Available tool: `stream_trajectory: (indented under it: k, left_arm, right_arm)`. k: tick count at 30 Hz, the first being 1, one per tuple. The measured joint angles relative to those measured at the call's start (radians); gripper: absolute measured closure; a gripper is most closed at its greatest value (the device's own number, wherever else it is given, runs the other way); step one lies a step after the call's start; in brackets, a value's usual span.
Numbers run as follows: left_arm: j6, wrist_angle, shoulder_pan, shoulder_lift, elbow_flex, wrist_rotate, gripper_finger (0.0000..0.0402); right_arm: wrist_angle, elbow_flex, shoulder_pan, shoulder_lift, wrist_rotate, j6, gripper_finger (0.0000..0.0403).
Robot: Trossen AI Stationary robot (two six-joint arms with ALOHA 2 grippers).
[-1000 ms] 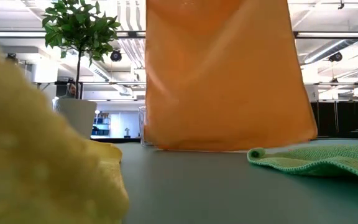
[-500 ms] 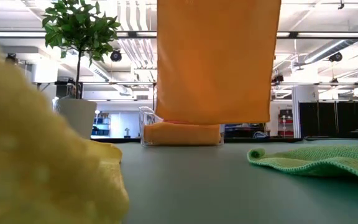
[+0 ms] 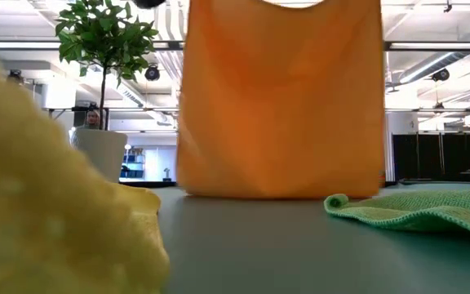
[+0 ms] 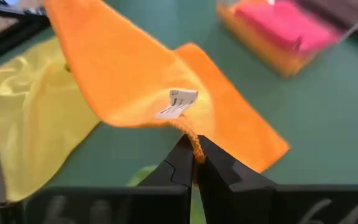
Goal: Fold microfiber towels
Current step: Fold the orange microfiber cloth
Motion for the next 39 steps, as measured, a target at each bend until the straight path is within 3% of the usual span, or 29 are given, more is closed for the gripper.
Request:
stream_trajectory:
  k: [8,18,26,39]
  left_arm:
    - [-0.122,0.003,-0.062,-0.002,-0.164,0.104,0.0401]
    - [-0.223,0.008,-0.069,0.011,-0.343,0.108,0.0401]
    - [-0.225,0.127,-0.046,0.033,-0.388,-0.042,0.0401]
    - [-0.224,0.170,0.049,0.185,-0.387,-0.094,0.0401]
  right_arm:
    - [0.008,-0.012,0.064,0.151,-0.133,0.250,0.0394]
    - [-0.021,-0.024,0.087,0.376,-0.175,0.351,0.0394]
    - [-0.211,-0.037,0.026,0.447,-0.170,0.331,0.0394]
    - [-0.115,-0.194,-0.111,0.439,-0.119,0.134,0.0394]
